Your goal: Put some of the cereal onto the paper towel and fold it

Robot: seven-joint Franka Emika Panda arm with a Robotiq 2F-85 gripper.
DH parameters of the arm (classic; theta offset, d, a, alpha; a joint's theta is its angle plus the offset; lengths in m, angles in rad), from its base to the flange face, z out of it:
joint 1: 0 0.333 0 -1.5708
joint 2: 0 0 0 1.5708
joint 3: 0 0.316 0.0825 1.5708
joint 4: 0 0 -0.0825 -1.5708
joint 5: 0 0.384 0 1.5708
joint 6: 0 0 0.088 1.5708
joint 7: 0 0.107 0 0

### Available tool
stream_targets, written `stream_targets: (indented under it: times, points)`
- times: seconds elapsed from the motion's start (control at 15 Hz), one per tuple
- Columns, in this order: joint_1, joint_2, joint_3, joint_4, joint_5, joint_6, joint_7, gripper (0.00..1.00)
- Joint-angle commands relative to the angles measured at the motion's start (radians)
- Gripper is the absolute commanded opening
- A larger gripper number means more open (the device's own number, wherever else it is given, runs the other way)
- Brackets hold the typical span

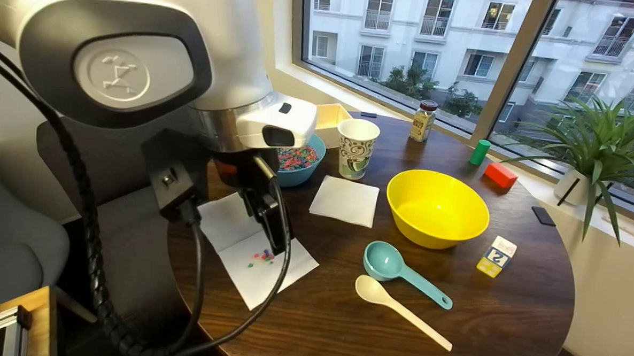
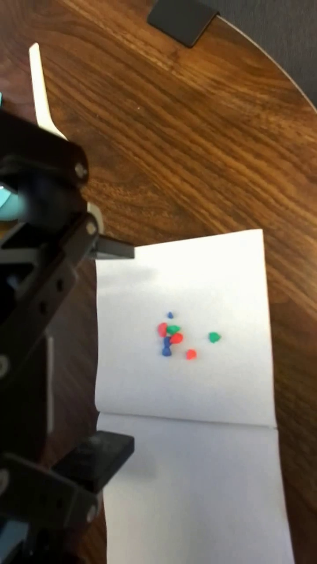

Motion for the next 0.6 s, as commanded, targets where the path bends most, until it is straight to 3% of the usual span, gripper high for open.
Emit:
stream_targets:
  times: [0.0,0.53]
  points:
    - [0.014,-0.040,0.052,-0.007,-0.021,-0.067,0.074,1.00]
    - [0.070,0.029,0.158,0.030,-0.035,-0.138,0.170,1.00]
